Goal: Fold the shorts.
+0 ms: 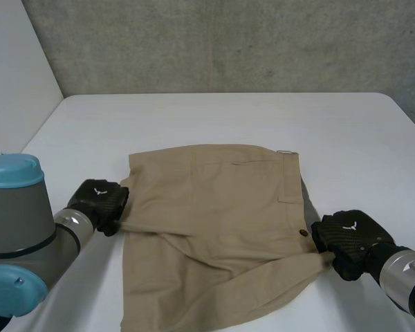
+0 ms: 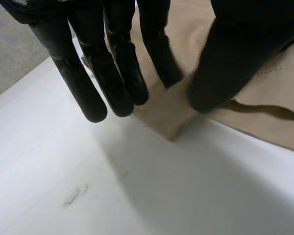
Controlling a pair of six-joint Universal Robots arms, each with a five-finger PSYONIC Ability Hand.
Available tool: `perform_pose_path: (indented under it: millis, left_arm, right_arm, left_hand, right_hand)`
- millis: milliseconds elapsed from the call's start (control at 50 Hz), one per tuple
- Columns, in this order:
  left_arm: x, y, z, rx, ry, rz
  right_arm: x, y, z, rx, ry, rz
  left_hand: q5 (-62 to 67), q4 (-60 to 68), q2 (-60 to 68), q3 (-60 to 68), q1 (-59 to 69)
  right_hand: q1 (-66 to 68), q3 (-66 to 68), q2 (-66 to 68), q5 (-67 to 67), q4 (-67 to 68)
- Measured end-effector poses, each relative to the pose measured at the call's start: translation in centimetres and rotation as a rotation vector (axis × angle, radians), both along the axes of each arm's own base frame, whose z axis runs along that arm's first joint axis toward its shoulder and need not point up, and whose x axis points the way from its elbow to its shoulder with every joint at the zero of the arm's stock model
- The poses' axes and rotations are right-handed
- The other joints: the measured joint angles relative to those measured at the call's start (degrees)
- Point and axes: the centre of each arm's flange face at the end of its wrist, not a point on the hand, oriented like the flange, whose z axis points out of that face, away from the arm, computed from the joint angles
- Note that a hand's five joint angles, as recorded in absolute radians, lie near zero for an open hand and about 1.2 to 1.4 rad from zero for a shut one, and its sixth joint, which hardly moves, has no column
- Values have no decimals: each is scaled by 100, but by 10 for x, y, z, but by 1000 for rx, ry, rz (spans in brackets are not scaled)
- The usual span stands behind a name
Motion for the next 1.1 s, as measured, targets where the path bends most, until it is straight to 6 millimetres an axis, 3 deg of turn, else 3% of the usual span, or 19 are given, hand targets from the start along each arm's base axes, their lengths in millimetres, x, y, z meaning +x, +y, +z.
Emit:
perform_pose_path:
  millis: [20,80,100,200,340,500,640,920,1100]
  left_arm:
    - [0,0,1,-4,-2,0]
    - [-1,2,4,-14,-1,-1]
    - [-2,3,9,-24,3,-4]
    - [-7,19,29,-70,33,-29]
    - [-14,64,52,-53,118,-76]
    - [-11,125,44,204,175,-75]
    - [-6,155,39,290,149,-79]
    - [2,176,34,259,78,-58]
    - [-1,171,20,268,63,-48]
  right_arm:
    - [0,0,0,0,0,2]
    - [1,1,0,0,-1,4]
    - [1,1,0,0,-1,4]
    - [1,1,0,3,-18,-5]
    - [1,0,2,24,-76,-46]
    - [0,-6,6,18,-137,-102]
    - [-2,-8,7,11,-159,-132]
    - [-1,-7,7,12,-161,-133]
    - [-1,-7,9,4,-162,-134]
  left_hand:
    - [-1039,-1116,-1189,-1160,-1174]
    - [-1039,-1116,-1189,-1160,-1174]
    - [-2054,-2153,-2140,-2120,-1956]
    - [-2272,-2357,-2355,-2308,-2029]
    - [-2277,-2358,-2359,-2308,-2030]
    - [-2277,-2359,-2358,-2308,-2030]
    - [-2275,-2353,-2358,-2308,-2029]
    - [-2275,-2354,-2358,-2308,-2029]
    - [-2230,-2329,-2324,-2290,-1999]
  right_hand:
    - [0,0,0,0,0]
    - [0,0,0,0,0]
    - [0,0,0,0,0]
    - [0,0,0,0,0]
    - [0,0,0,0,0]
    - [57,0,-1,0,0]
    - [57,0,0,0,0]
    - [57,0,0,0,0]
    - [57,0,0,0,0]
